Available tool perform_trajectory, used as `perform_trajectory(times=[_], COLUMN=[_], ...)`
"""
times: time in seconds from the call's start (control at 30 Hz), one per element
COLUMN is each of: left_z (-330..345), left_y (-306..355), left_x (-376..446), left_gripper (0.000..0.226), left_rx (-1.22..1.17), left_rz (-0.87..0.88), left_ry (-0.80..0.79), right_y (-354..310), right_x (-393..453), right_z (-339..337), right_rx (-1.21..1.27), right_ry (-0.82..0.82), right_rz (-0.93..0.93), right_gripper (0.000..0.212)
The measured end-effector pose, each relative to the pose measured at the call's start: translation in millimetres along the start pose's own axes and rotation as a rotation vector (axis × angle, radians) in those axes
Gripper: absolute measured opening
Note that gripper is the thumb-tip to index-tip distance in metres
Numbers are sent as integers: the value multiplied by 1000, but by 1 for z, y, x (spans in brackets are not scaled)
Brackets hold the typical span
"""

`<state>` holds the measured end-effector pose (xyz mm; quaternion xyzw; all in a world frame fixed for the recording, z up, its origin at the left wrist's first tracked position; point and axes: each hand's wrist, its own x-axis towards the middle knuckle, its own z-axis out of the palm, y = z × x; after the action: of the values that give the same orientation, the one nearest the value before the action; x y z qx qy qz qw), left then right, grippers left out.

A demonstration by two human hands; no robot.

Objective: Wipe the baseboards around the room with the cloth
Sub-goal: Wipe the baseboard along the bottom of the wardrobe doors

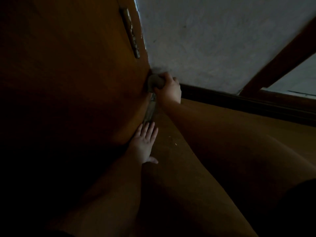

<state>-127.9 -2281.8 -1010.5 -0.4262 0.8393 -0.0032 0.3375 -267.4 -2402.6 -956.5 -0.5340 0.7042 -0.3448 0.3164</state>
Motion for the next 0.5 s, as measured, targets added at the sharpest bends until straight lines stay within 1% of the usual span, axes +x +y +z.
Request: perform_trajectory(times=[0.1,0.23,0.4,0.5], left_z=[-1,1,-1,-6], left_y=[0,-3,-9,-3], left_x=[1,-2,-2,-2], left_gripper=[125,125,125,117], left_rx=[17,19,31,-74], left_rz=[15,29,58,28], left_ry=[-3,-10,-24,30], right_y=[2,17,68,100], right_x=[0,-13,-32,-45], right_z=[-1,-18,-84,-130], right_rx=[-21,-33,-126,-161], right_ry=[12,89,196,244], right_rz=[0,46,54,78], right_gripper=[41,42,41,41])
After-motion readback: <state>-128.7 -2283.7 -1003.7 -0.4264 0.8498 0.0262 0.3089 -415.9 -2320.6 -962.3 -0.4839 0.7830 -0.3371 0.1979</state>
